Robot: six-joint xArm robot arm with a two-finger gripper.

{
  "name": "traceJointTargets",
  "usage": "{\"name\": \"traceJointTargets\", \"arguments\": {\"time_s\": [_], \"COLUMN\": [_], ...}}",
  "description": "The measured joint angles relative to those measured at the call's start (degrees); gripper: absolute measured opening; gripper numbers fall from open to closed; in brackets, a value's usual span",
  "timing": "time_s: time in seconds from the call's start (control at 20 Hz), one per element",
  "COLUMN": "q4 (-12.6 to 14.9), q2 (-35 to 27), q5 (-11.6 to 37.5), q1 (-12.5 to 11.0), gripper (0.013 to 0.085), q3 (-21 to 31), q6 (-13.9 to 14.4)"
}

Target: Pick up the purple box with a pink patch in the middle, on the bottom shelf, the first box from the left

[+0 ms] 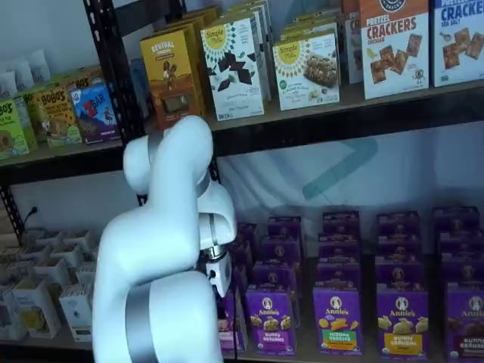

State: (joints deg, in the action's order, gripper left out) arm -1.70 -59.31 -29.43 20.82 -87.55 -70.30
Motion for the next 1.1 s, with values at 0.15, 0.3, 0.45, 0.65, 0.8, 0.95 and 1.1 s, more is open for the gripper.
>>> {"name": "traceJointTargets", "arguments": {"time_s": [0.15, 0.3, 0.45, 0.65, 0.8, 0.95, 1.1], "q4": [0.08, -0.05, -0.25, 0.29, 0.21, 0.13, -0.17], "q2": [-0.29, -0.54, -0.76, -0.95, -0.99, -1.00, -0.98], "q5": [-0.07, -0.25, -0.55, -0.71, -0.27, 0.50, 0.81], "q1": [0.00, -0.05, -0.06, -0.08, -0.16, -0.26, -0.35], "gripper": [0.0850, 0.0730, 0.0650, 0.0650, 0.0650, 0.0650, 0.0650], "q3": [-0.21, -0.50, -0.83, -1.05, -0.94, -0.69, -0.60], "q6": [0.05, -0.10, -0.27, 0.19, 0.02, -0.14, -0.53]}}
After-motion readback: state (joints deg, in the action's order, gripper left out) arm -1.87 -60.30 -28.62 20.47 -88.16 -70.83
